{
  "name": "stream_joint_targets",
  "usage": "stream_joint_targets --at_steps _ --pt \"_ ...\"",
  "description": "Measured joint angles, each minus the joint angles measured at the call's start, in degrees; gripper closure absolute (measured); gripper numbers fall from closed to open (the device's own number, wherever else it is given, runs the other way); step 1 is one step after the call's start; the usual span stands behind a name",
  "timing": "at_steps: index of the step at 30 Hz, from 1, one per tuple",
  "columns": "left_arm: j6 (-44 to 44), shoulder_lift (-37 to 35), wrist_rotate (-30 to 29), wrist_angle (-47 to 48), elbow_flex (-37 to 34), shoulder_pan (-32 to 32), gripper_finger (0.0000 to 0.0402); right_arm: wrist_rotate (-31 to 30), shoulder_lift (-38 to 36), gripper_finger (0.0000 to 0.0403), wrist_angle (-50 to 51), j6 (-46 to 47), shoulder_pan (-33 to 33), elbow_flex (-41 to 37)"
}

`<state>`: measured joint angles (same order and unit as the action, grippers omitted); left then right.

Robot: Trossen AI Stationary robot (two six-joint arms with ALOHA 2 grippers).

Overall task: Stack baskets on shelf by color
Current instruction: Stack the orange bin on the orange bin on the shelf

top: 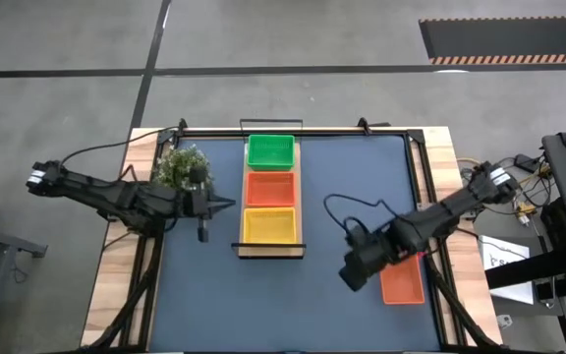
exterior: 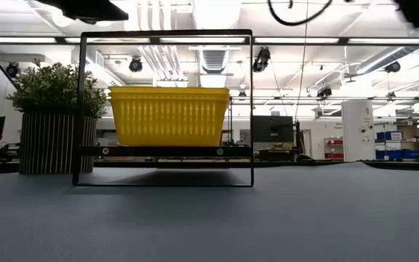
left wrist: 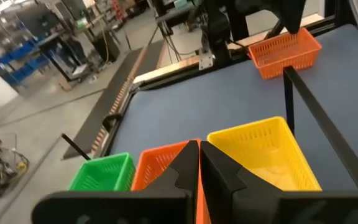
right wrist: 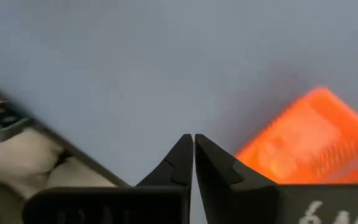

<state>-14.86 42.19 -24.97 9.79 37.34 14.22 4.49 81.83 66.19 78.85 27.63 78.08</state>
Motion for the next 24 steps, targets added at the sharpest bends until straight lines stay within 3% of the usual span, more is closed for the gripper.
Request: stream_joint_targets --at_steps 8,17,24 --pt "-5.17 -0.21 -0.02 -4.36 -0.05 0.02 0.0401 3.99 4.79 0.0343 5.05 16.08 6.42 -2.08" --pt "-5.61 0.73 -0.57 -5.05 -0.32 0.01 0.0401 4.59 10.01 0.024 5.04 16.62 7.11 -3.65" --pt "-5.41 1.68 -0.66 -5.12 -0.32 0.0 0.0401 4.57 14.26 0.0219 5.32 16.1 6.98 -3.85"
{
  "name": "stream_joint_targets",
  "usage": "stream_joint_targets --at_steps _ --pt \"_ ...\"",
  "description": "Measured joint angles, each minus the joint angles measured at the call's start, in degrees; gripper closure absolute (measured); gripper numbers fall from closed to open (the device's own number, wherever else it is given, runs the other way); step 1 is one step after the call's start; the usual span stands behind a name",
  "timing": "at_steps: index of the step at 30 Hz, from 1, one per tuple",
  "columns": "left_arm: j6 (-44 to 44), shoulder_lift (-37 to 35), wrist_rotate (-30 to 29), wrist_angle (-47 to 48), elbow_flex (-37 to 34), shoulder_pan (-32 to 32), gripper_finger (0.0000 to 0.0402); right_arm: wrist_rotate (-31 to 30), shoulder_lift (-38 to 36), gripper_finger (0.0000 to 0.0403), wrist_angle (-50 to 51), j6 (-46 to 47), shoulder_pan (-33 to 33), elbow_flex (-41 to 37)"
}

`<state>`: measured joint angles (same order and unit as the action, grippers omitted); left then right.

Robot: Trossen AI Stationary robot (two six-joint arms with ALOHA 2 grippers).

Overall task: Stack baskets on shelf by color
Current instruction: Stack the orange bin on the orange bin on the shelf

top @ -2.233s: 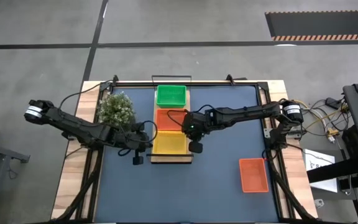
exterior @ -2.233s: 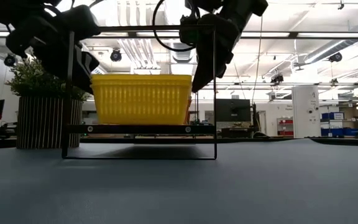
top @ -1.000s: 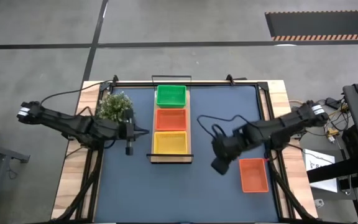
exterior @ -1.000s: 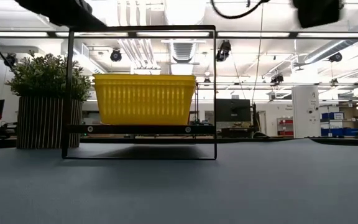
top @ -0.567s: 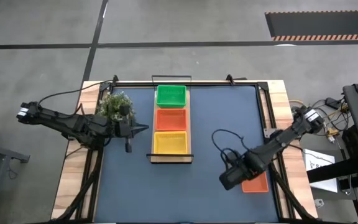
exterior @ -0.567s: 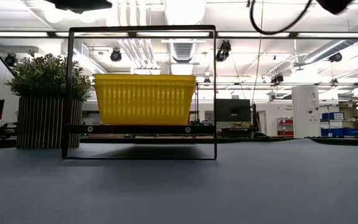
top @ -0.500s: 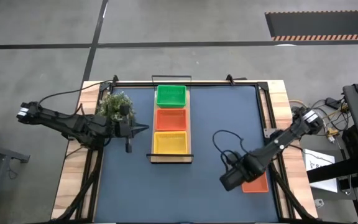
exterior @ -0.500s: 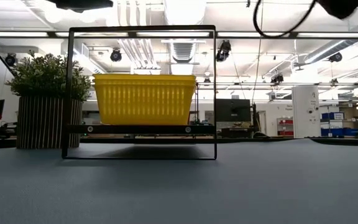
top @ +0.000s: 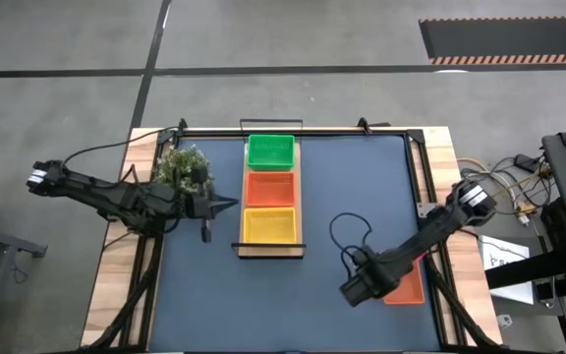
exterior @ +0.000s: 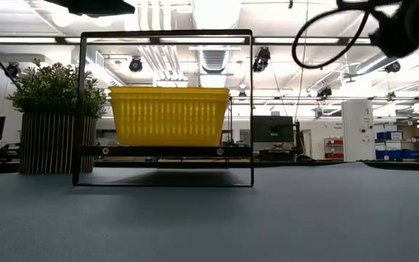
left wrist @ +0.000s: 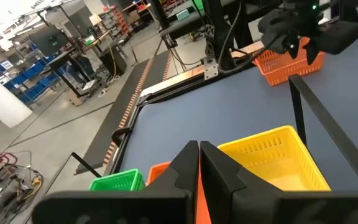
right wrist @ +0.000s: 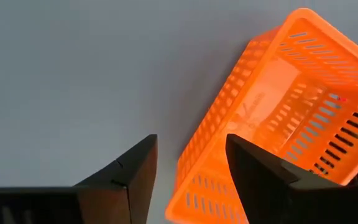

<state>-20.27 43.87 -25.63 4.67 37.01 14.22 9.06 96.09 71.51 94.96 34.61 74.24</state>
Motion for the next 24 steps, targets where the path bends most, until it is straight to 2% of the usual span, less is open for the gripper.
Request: stream_joint_targets --at_steps 9,14,18,24 --pt "0.41 -0.15 0.0 -0.2 0.06 0.02 0.0401 -0.03 8.9 0.0219 -0.64 -3.21 0.13 -1.76" --pt "0.46 0.01 0.0 -2.42 0.15 0.02 0.0401 0.04 12.94 0.0236 -0.86 -6.37 0.13 -1.66" --pt "0.5 0.03 0.0 -3.75 0.28 0.02 0.0402 -0.02 14.13 0.0279 -1.34 -7.83 0.13 -1.32" --pt "0.5 -0.02 0.0 -7.25 0.21 0.01 0.0402 -4.42 13.61 0.0376 -1.68 -8.57 0.69 -0.01"
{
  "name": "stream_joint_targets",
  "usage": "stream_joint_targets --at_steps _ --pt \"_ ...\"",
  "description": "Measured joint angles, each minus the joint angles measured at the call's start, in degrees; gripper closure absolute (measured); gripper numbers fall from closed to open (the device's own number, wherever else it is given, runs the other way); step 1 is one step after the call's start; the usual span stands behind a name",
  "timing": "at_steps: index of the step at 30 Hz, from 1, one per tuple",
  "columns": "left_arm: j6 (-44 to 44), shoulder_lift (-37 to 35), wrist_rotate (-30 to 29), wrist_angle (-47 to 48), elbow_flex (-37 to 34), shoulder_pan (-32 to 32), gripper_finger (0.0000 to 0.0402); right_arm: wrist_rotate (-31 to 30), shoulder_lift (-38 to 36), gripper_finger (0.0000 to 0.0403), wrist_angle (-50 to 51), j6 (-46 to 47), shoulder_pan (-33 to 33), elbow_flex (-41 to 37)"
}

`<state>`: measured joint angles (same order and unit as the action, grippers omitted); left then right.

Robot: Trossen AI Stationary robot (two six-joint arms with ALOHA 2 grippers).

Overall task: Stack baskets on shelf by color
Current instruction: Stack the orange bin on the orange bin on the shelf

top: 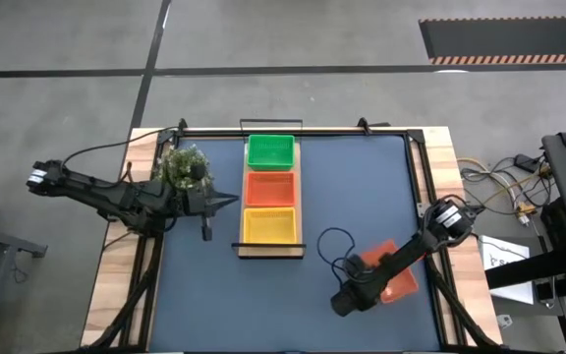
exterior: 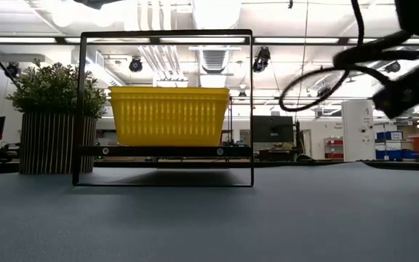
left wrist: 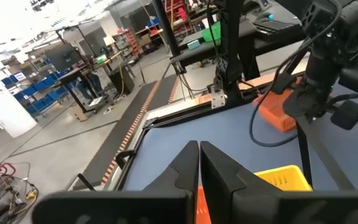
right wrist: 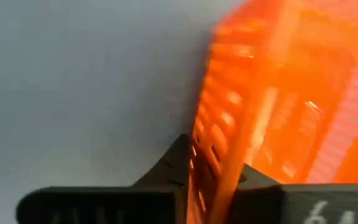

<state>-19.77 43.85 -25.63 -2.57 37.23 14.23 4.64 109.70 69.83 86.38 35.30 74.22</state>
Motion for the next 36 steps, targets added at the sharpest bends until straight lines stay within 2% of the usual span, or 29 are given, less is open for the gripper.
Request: stream_joint_targets --at_steps 4,11,19,24,30,36 --pt "0.02 0.32 0.0 -0.82 0.08 0.01 0.0402 -5.68 -1.18 0.0389 0.43 -1.96 -0.01 1.31" --pt "0.09 1.7 0.0 -3.89 -0.19 0.03 0.0402 -9.44 -1.58 0.0394 2.51 -11.67 0.07 5.21" --pt "0.07 3.23 0.0 -4.83 -0.17 0.03 0.0402 -13.81 -1.6 0.0394 11.86 -22.56 -0.06 13.17" --pt "-0.16 3.32 0.0 -4.64 -0.17 0.03 0.0402 -16.47 -1.72 0.0394 16.83 -33.61 -0.08 18.64" --pt "-1.24 2.49 0.01 -4.47 -0.17 0.03 0.0402 -16.89 -3.8 0.0394 20.41 -41.17 -2.16 24.17" --pt "-3.58 1.3 0.0 -4.08 -0.18 0.03 0.0402 -16.69 -11.22 0.0394 20.19 -45.56 -6.56 26.34"
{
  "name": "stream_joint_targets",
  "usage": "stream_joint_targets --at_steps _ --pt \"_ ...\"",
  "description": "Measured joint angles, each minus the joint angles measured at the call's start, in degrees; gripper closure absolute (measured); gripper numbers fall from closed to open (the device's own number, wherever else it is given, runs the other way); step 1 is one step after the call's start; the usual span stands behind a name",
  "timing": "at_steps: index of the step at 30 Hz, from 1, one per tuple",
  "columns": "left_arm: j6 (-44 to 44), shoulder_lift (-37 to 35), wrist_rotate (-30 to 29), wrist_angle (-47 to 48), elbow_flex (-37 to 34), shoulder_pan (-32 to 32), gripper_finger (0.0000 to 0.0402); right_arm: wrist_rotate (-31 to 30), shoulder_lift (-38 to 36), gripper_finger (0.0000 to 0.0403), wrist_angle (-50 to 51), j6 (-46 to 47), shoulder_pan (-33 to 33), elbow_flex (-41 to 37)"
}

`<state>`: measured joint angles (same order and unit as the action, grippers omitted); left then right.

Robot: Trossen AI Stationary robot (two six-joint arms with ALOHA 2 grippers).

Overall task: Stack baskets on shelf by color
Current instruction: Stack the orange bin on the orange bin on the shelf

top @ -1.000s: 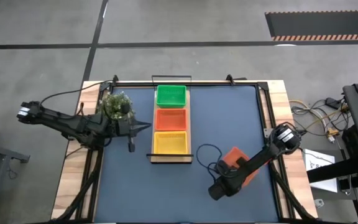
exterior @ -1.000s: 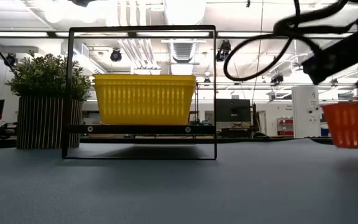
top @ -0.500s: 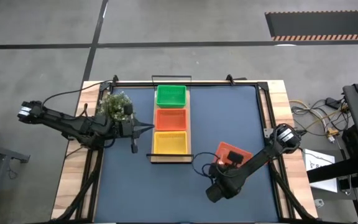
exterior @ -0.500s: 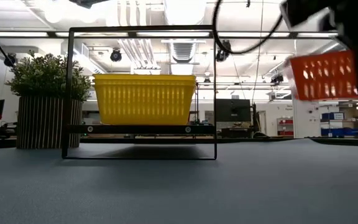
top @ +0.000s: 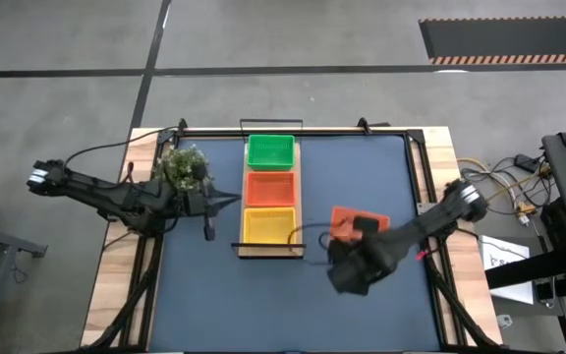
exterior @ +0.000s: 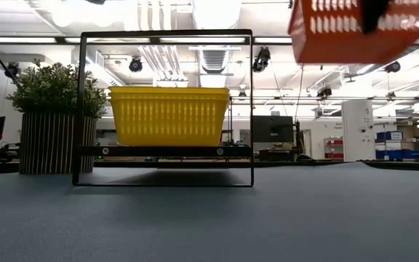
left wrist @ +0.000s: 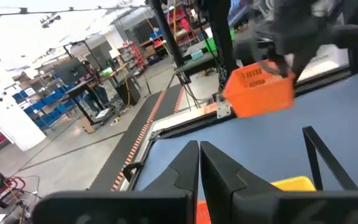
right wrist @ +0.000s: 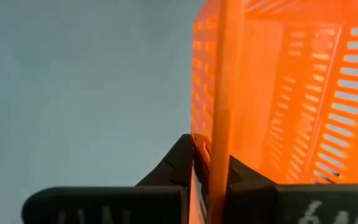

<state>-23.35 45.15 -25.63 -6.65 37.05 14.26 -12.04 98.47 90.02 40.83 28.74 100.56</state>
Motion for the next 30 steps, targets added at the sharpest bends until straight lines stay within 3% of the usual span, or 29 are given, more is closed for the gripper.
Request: stream_joint_targets --at_steps 6,12,18,24,30 --pt "-0.17 -1.43 0.0 0.52 -0.91 0.0 0.0402 -5.65 -7.84 0.0394 -1.74 -4.89 -9.35 0.56" --pt "-1.4 -3.34 -0.47 2.81 -1.01 0.0 0.0402 -3.0 -8.46 0.0394 -13.33 -20.87 -23.33 1.92" --pt "-2.62 -6.49 -1.73 6.97 -1.01 0.0 0.0402 7.05 -1.23 0.0394 -25.27 -39.71 -32.28 5.83" --pt "-2.62 -8.46 -1.86 9.94 -1.01 0.0 0.0402 7.96 9.99 0.0394 -25.57 -49.75 -35.19 14.23" --pt "-2.6 -8.36 -1.86 10.31 -1.19 0.0 0.0402 8.03 18.45 0.0394 -21.96 -53.0 -35.07 22.56"
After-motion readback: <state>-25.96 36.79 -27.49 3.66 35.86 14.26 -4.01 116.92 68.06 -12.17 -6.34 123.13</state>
